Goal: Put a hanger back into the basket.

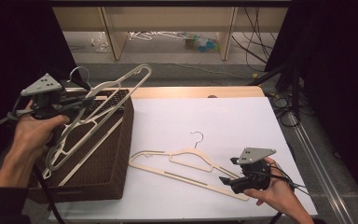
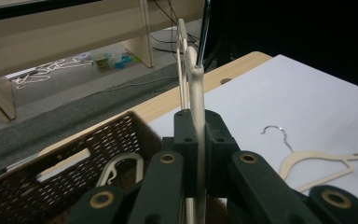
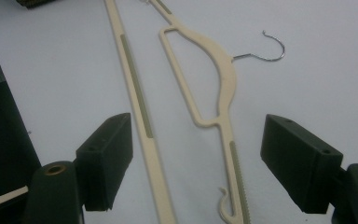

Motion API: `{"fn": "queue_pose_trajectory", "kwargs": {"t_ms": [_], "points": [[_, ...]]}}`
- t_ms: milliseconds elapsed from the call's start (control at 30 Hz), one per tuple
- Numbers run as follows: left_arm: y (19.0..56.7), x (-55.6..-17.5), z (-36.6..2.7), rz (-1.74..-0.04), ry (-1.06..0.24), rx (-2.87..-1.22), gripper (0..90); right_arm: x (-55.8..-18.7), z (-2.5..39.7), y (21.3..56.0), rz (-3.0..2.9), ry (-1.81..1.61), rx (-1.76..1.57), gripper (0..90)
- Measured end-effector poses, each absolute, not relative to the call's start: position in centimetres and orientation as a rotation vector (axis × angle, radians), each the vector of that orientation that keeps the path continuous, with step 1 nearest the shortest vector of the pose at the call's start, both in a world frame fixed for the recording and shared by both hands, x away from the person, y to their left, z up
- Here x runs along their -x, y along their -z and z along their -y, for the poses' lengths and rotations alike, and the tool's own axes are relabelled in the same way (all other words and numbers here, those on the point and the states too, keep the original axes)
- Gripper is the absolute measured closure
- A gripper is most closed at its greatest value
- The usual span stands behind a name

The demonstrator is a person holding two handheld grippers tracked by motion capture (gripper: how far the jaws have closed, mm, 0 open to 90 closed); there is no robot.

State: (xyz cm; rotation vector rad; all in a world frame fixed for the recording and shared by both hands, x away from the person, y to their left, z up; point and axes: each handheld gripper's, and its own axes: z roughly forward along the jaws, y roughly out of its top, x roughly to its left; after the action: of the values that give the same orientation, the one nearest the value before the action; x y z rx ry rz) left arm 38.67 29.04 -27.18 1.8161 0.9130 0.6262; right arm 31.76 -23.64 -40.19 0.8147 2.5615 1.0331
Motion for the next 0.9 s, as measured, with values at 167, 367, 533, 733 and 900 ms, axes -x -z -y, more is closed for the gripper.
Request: {"fn": "queue_pose_trajectory", "kwargs": {"t_ms": [167,367,533,733,900], "points": [[28.9,-38.7,-31.5,-0.96,-0.647,-1.806,85.5,-31.8,23.6,40.3,-2.57,-1.024,-0.813,26.1],[30.7,-38.3,-33.8,-0.988,-0.644,-1.797,85.5,-31.8,23.7,40.4,-2.56,-1.027,-0.818,26.0],[32.1,-37.9,-35.0,-0.998,-0.652,-1.821,85.5,-31.8,23.7,40.5,-2.564,-1.024,-0.825,26.1],[33.5,-37.7,-36.0,-0.999,-0.634,-1.834,85.5,-31.8,23.7,40.6,-2.557,-1.027,-0.811,26.0],[34.8,-37.9,-36.1,-1.007,-0.608,-1.86,85.5,-31.8,23.6,40.7,-2.557,-1.024,-0.82,26.1]]}}
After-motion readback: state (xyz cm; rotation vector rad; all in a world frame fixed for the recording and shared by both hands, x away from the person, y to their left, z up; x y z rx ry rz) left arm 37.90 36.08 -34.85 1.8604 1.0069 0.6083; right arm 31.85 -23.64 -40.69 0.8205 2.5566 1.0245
